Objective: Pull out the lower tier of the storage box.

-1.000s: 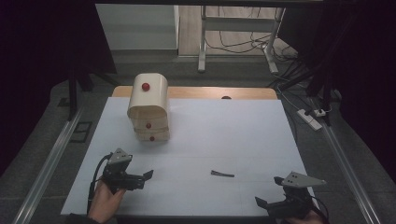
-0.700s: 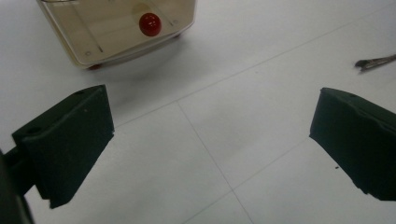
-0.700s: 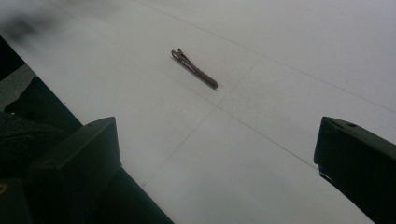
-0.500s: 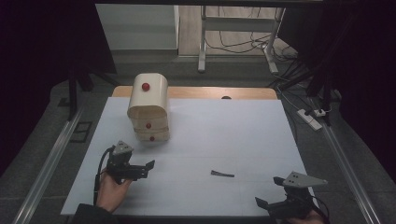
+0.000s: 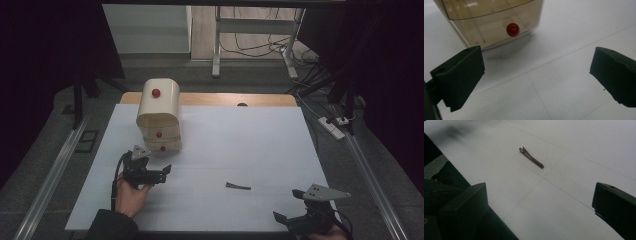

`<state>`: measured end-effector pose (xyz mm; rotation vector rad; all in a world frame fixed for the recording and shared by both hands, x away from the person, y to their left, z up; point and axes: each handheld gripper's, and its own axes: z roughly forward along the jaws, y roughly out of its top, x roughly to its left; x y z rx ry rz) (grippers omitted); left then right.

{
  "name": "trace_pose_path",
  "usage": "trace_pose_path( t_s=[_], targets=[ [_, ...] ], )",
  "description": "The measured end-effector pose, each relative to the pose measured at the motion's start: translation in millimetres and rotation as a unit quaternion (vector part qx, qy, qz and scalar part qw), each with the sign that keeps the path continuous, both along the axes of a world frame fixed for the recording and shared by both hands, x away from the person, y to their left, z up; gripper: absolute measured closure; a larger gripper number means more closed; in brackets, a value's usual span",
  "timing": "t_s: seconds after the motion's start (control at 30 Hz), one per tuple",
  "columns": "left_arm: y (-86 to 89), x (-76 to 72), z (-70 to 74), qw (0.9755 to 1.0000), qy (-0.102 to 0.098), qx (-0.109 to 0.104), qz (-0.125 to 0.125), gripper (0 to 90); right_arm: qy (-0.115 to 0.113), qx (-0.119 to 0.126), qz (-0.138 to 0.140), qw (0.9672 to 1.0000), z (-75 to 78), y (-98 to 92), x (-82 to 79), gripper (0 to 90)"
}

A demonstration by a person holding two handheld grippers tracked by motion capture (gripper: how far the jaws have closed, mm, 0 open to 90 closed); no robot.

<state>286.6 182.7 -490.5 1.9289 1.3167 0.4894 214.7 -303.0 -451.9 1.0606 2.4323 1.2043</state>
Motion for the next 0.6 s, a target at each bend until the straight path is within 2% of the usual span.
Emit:
trace_pose_path(
  t_s=[0.27, 0.4, 0.6],
  targets=[
    [-4.5, 10.2, -5.7, 0.9997, 0.006, -0.011, 0.02, 0.1, -0.001, 0.001, 0.005, 1.0, 0.0, 0.3, 0.4, 0.0],
    [-8.8, 13.0, -8.4, 0.9997, 0.005, -0.006, 0.024, 0.0, -0.001, -0.001, 0.007, 1.0, -0.2, 0.4, 0.7, 0.0],
    [-13.8, 18.7, -16.6, 0.9982, 0.001, -0.002, 0.06, 0.1, -0.002, -0.001, 0.008, 1.0, -0.2, 0.9, 0.6, 0.0]
  ],
)
